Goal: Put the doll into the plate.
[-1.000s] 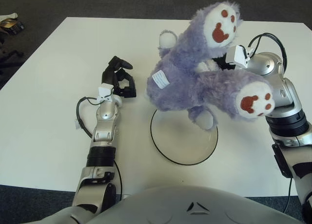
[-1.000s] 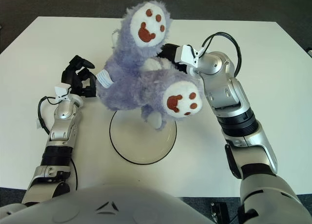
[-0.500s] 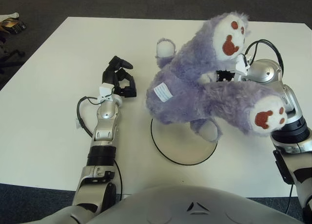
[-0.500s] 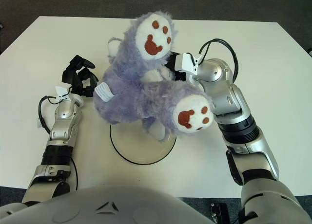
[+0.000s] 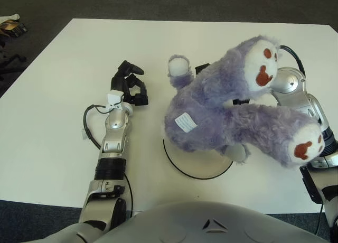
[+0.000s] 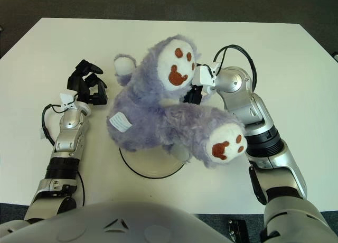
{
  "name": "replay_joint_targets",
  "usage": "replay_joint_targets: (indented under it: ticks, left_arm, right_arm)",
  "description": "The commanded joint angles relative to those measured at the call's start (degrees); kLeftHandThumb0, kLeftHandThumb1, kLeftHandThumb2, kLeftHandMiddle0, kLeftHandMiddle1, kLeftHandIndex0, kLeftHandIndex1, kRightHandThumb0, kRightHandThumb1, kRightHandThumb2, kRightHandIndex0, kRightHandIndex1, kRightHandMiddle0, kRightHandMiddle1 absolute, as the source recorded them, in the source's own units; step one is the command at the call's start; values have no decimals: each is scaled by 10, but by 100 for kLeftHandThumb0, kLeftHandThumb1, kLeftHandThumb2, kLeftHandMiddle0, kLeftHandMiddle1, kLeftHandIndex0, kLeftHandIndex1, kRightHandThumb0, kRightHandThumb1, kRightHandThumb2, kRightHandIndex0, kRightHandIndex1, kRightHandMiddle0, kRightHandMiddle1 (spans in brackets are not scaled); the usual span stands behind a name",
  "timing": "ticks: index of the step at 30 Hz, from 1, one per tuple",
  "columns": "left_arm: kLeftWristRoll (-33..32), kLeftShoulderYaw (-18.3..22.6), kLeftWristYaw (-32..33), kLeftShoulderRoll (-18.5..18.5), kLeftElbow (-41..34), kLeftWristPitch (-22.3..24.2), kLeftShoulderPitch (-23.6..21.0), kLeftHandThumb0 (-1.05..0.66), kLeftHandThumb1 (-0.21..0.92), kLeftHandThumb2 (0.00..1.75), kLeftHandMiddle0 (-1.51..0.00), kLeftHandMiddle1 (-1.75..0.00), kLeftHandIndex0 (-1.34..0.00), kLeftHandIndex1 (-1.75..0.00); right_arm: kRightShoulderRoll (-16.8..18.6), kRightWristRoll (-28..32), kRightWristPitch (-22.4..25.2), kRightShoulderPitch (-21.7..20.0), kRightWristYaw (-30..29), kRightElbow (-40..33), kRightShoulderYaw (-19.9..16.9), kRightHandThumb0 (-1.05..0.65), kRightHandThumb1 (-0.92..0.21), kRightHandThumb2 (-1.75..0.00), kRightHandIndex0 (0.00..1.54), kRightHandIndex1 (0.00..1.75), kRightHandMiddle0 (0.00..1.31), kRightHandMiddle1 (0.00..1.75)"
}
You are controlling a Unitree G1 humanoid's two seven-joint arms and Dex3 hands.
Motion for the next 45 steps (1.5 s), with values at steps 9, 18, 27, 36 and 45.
replay_joint_targets:
  ticks: [9,18,27,36,45]
  left_arm:
    - [2,0,-1,3,4,0,-4,-1,4,162,-81,-175,-61,-170]
    - [-3,1,-5,5,3,4,-4,-1,4,161,-81,-175,-63,-167]
    - [0,0,0,4,2,9,-5,-1,4,161,-81,-175,-63,-167]
    - [2,-2,1,1,-3,9,-3,-1,4,162,-81,-175,-62,-169]
    - [2,-3,4,-4,-11,14,0,-1,4,164,-81,-175,-61,-173]
  right_arm:
    - [-22,-64,1,-1,-3,-31,23,22,-4,-159,82,175,83,160]
    - [-16,-69,-3,8,-5,-45,17,0,-25,-138,61,172,53,169]
    - [-17,-59,-21,19,-12,-48,9,0,-61,-93,30,174,35,165]
    - [-17,-63,-53,32,-28,-44,8,-29,-18,-118,1,111,8,130]
    - [-17,-50,-60,38,-24,-47,2,-33,-18,-116,0,96,5,124]
